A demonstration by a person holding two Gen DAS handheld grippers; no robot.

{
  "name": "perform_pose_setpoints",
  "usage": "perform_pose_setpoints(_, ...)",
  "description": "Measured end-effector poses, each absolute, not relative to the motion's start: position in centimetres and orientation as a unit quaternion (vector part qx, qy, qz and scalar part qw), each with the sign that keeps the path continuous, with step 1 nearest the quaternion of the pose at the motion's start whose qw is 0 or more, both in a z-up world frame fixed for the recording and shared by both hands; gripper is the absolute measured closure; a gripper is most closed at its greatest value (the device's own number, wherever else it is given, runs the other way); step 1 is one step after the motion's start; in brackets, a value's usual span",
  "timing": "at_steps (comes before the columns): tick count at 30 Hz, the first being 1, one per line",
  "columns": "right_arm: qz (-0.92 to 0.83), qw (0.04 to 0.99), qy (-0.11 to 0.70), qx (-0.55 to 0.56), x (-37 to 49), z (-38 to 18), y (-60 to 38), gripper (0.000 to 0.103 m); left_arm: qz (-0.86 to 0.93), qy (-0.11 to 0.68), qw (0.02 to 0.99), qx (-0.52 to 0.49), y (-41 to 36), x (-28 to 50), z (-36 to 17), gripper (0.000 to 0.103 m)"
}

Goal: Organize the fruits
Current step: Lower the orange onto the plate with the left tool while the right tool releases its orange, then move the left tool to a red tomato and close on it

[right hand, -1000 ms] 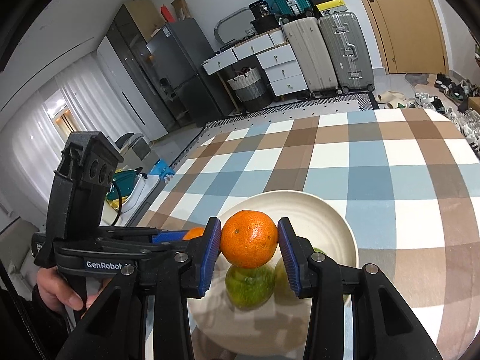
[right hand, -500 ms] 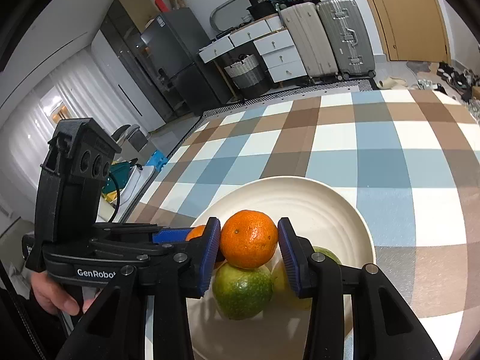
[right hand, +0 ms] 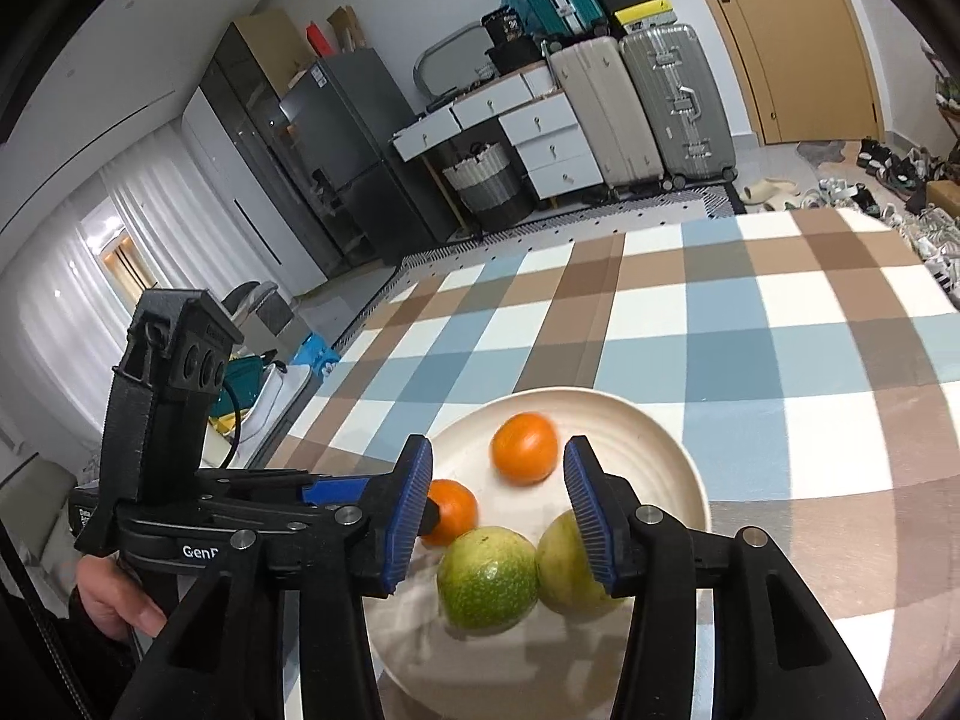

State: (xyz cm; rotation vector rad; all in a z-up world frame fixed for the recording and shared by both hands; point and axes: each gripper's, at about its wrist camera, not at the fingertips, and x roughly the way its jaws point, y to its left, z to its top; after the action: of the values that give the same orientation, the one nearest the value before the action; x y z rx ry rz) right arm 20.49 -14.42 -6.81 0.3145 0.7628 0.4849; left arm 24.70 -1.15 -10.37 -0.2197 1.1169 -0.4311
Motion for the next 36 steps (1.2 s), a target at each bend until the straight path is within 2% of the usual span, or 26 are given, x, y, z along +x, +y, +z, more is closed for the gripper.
perform_pose_setpoints(8,0.227,0.897,0.351,0.141,17.2,-5.0,-15.3,0.056,-0.191,0.514,0.831,-0.096,-0.8,21.6,-8.5,0.053)
perform_pose_setpoints(11,0.226,0.901,0.345,0.138,15.9,-4.3,-15.5,0.056,-0.188,0.505,0.838,-0.092,-0.6,20.0,-7.6,0.048)
perform_pose_setpoints(13,0.228,0.903,0.338,0.134,14.9,-3.8,-15.6,0.054,-0.184,0.501,0.841,-0.093,-0.3,18.8,-7.1,0.044)
perform_pose_setpoints(17,0.232,0.909,0.324,0.124,12.8,-2.8,-15.5,0.051,-0.173,0.492,0.849,-0.085,0.2,16.5,-6.3,0.044)
perform_pose_setpoints(22,0.231,0.915,0.31,0.114,10.3,-2.2,-15.3,0.032,-0.142,0.469,0.867,-0.086,1.2,13.4,-5.4,0.031)
perform_pose_setpoints(25,0.225,0.919,0.302,0.114,9.1,-2.1,-15.5,0.024,-0.127,0.457,0.877,-0.08,1.4,11.6,-5.1,0.024)
perform_pose_setpoints(36,0.21,0.929,0.286,0.102,4.7,-2.5,-14.8,0.01,-0.141,0.436,0.886,-0.066,0.7,7.2,-5.2,0.017)
